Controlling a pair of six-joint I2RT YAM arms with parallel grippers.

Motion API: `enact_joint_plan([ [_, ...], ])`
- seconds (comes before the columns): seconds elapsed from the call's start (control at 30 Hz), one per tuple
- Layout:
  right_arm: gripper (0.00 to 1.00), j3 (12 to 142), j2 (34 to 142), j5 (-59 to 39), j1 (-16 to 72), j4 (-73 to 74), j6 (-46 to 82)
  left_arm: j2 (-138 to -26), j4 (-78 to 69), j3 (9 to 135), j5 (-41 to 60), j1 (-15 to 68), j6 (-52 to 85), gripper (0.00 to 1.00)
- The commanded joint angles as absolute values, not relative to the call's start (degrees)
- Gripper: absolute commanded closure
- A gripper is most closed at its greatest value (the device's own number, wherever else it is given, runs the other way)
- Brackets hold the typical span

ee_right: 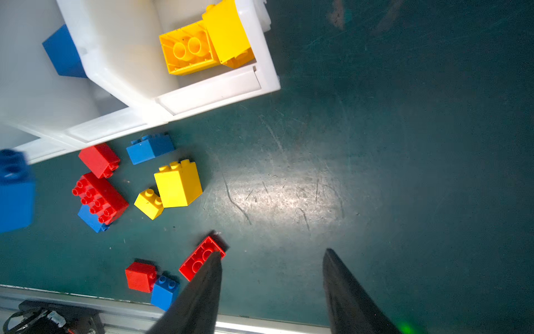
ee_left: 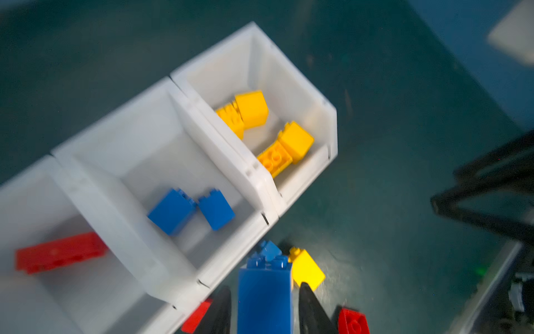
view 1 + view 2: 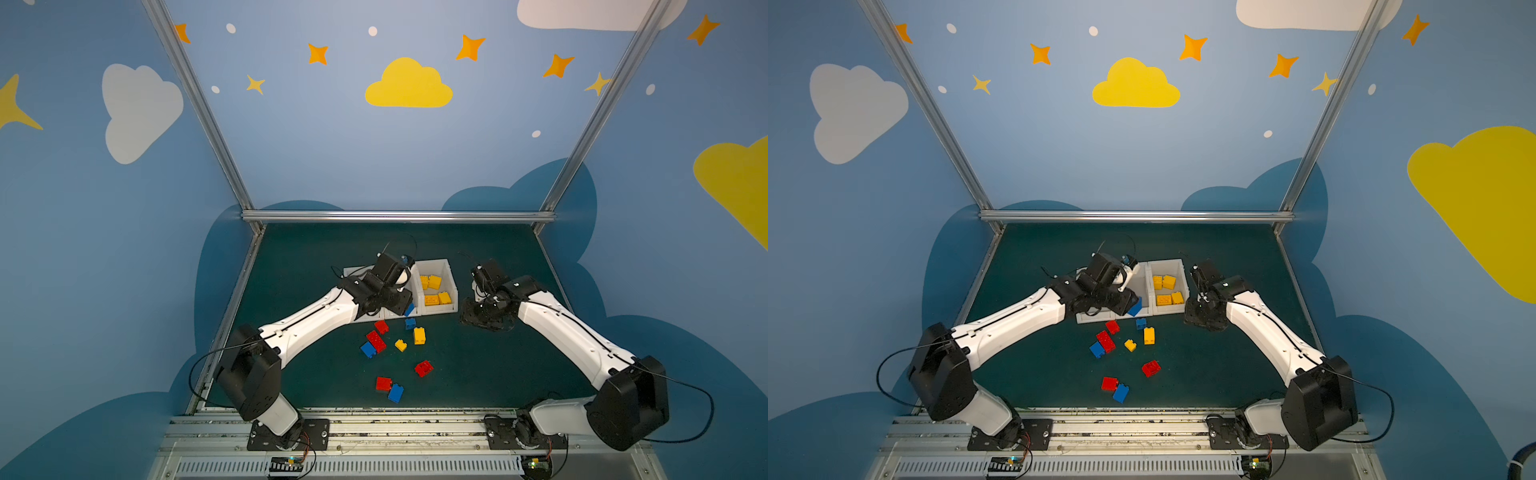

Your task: Sort the legos into containers by color

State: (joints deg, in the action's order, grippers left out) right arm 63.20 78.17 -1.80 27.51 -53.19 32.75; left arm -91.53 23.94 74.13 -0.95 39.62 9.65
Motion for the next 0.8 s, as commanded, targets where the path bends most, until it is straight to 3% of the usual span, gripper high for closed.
enact_joint_plan([
  [0.0,0.44,64.3,78.8,-2.1,27.3,-52.9,32.9,-95.7,24.2,76.1,-2.5,37.2,9.9,0.61],
  [0.27,0.44,63.3,76.4,-0.9,27.3,-54.1,32.9,-106.4,30.1,85.7,-0.3,35.6,7.8,0.65],
  [0.4,0.44,62.6,75.5,-0.7,27.0,-54.1,32.8,-105.7,29.4,84.5,2.2,35.6,7.4,0.65],
  [0.77,0.44,62.1,77.1,-2.4,26.9,-52.5,33.0,-96.2,28.7,68.7,4.0,41.5,10.8,0.35],
])
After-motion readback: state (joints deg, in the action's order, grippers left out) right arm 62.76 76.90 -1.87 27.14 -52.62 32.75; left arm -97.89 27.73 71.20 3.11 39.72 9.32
